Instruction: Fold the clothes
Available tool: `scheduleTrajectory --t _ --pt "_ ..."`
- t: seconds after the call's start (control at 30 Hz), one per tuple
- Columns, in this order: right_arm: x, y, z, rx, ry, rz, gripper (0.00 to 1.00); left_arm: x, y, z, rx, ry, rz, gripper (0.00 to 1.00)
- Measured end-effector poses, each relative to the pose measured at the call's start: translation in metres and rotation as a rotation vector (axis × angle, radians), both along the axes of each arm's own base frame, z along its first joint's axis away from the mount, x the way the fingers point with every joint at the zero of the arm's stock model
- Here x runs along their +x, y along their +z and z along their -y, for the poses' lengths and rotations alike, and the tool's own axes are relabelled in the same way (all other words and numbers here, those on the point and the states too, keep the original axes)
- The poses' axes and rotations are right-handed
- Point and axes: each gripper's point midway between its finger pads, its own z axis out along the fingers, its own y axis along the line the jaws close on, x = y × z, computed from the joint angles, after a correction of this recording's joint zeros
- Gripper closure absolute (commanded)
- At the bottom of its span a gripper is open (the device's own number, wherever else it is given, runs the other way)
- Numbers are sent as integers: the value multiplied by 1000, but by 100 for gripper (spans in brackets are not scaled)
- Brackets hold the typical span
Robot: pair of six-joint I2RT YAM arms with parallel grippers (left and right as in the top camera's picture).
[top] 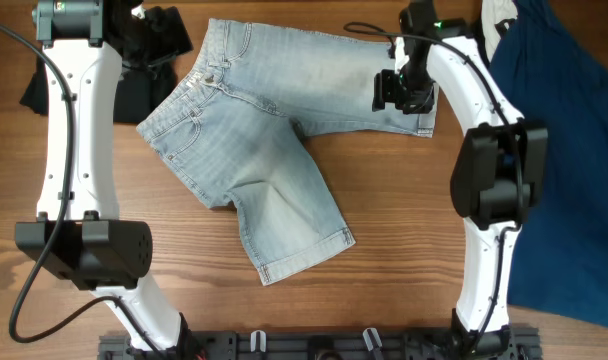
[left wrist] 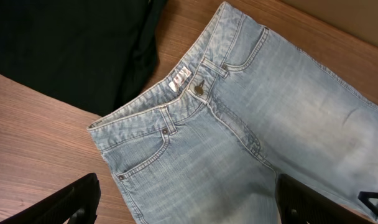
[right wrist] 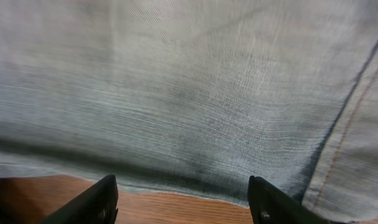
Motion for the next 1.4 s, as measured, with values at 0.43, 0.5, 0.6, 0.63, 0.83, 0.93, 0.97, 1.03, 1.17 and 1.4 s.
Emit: scheduleTrajectory --t 0.43,0.5,0.6,0.63,0.83,0.93,0.97,1.03,1.17,1.4 --pt "-15 -34 5 -59 -5 -99 37 0 0 0 -14 22 0 11" --pt "-11 -34 5 -65 -14 -86 40 0 0 1 -21 30 0 11" --pt "-4 -36 7 -79 -38 -59 44 1 0 1 -30 46 3 11" --pt "1 -36 8 -81 -48 -43 45 1 0 2 -33 49 4 10" --pt "44 -35 19 -42 -111 99 51 13 8 17 -50 37 61 10" --pt "66 -32 30 21 -154 164 50 23 15 25 -59 29 112 9" --pt "71 -31 35 49 -165 175 46 27 18 29 -66 27 133 9" --pt "74 -29 40 111 -159 167 45 33 22 34 -72 21 161 6" --pt "60 -26 47 128 -132 101 39 37 24 38 -77 17 180 0" --pt "10 22 36 119 -55 -14 34 38 18 28 -69 34 162 0"
